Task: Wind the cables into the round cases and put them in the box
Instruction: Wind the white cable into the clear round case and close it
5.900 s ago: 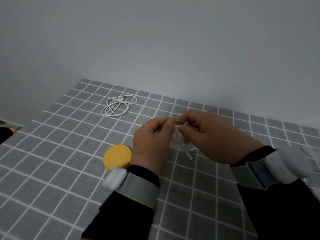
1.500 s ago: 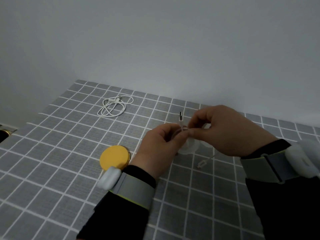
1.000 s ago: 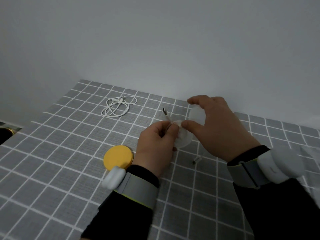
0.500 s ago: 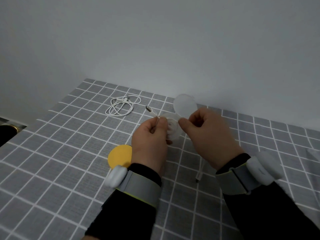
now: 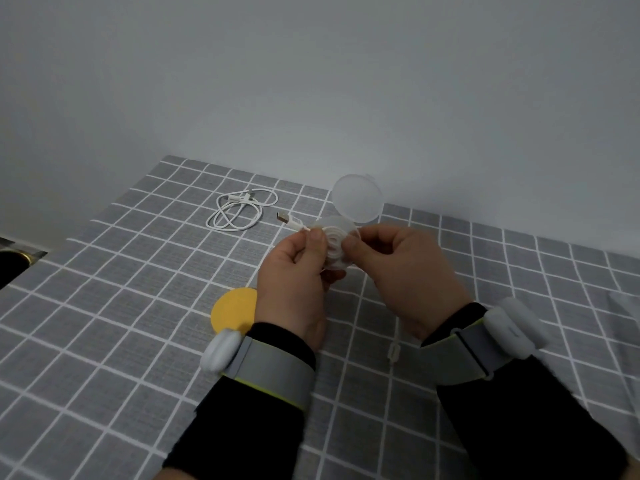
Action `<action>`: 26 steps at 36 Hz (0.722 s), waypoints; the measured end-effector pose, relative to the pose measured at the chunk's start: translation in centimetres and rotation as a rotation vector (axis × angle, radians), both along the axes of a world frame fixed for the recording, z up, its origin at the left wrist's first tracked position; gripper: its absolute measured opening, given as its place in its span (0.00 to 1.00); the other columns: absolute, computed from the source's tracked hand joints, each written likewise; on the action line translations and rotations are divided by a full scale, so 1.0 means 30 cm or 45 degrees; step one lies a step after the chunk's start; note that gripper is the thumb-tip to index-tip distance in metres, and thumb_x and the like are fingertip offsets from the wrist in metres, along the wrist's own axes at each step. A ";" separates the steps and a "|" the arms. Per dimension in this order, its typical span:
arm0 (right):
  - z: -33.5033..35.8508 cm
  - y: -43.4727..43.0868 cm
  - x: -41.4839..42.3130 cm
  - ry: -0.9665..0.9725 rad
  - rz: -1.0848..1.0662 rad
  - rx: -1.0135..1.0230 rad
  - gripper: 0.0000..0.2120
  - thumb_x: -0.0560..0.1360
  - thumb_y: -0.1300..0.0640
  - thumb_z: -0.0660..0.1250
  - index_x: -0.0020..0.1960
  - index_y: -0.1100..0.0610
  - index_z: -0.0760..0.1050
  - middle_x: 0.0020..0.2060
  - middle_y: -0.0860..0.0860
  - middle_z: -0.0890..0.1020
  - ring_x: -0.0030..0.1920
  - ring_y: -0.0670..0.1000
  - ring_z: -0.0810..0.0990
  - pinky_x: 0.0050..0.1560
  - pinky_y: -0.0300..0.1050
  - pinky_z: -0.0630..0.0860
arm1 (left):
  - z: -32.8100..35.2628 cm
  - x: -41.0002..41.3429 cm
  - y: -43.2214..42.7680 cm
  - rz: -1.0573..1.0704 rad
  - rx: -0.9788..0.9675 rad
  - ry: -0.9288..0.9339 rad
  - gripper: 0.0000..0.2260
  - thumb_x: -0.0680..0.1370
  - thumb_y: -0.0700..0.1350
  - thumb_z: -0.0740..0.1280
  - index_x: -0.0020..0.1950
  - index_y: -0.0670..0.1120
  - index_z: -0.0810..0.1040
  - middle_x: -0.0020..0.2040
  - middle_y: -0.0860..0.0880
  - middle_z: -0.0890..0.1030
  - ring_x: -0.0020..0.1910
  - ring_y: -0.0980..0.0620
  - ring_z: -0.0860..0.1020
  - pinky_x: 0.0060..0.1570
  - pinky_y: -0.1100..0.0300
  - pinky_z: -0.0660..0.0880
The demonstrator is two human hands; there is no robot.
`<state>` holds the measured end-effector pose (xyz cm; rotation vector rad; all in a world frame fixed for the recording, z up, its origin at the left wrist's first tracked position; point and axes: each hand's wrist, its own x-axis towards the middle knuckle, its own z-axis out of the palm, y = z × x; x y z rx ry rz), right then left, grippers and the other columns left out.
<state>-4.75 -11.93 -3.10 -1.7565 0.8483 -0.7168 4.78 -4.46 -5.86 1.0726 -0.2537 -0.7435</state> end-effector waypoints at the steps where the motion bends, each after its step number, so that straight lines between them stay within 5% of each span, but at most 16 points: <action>1: 0.004 -0.001 -0.002 -0.006 -0.002 -0.013 0.03 0.75 0.53 0.73 0.43 0.51 0.84 0.37 0.47 0.87 0.41 0.48 0.86 0.47 0.44 0.82 | 0.000 -0.001 0.001 -0.005 -0.001 -0.007 0.09 0.83 0.42 0.62 0.56 0.39 0.79 0.45 0.44 0.84 0.37 0.54 0.81 0.34 0.62 0.77; 6: 0.024 -0.022 -0.017 0.026 0.014 -0.056 0.04 0.75 0.54 0.73 0.43 0.53 0.85 0.35 0.48 0.87 0.39 0.46 0.85 0.45 0.40 0.81 | 0.004 -0.009 0.002 -0.079 0.018 -0.051 0.09 0.83 0.43 0.62 0.53 0.39 0.80 0.45 0.43 0.85 0.40 0.51 0.83 0.37 0.60 0.78; 11: 0.079 -0.070 -0.078 0.192 0.066 -0.236 0.07 0.75 0.53 0.73 0.38 0.50 0.84 0.32 0.44 0.85 0.36 0.40 0.82 0.39 0.30 0.75 | 0.017 -0.016 -0.007 -0.071 0.050 -0.069 0.20 0.80 0.46 0.68 0.66 0.35 0.72 0.54 0.35 0.83 0.51 0.43 0.82 0.52 0.48 0.79; 16: 0.136 -0.109 -0.141 0.505 0.207 -0.472 0.07 0.74 0.50 0.72 0.39 0.51 0.84 0.33 0.46 0.84 0.35 0.43 0.81 0.38 0.34 0.73 | 0.013 -0.022 -0.012 -0.099 0.153 -0.289 0.23 0.78 0.47 0.71 0.70 0.43 0.71 0.57 0.48 0.83 0.54 0.53 0.82 0.62 0.51 0.77; 20: 0.161 -0.117 -0.167 0.588 0.299 -0.486 0.05 0.74 0.50 0.72 0.41 0.49 0.85 0.34 0.45 0.85 0.36 0.40 0.80 0.39 0.30 0.73 | 0.010 -0.029 0.002 -0.289 0.271 -0.561 0.22 0.73 0.55 0.71 0.63 0.45 0.79 0.53 0.48 0.86 0.52 0.54 0.84 0.54 0.56 0.79; 26: 0.176 -0.124 -0.186 0.580 0.350 -0.463 0.04 0.74 0.50 0.72 0.44 0.48 0.85 0.35 0.41 0.85 0.37 0.38 0.81 0.38 0.27 0.72 | 0.008 -0.043 0.014 -0.481 0.276 -0.747 0.09 0.79 0.43 0.68 0.57 0.42 0.82 0.36 0.54 0.83 0.28 0.61 0.77 0.32 0.70 0.72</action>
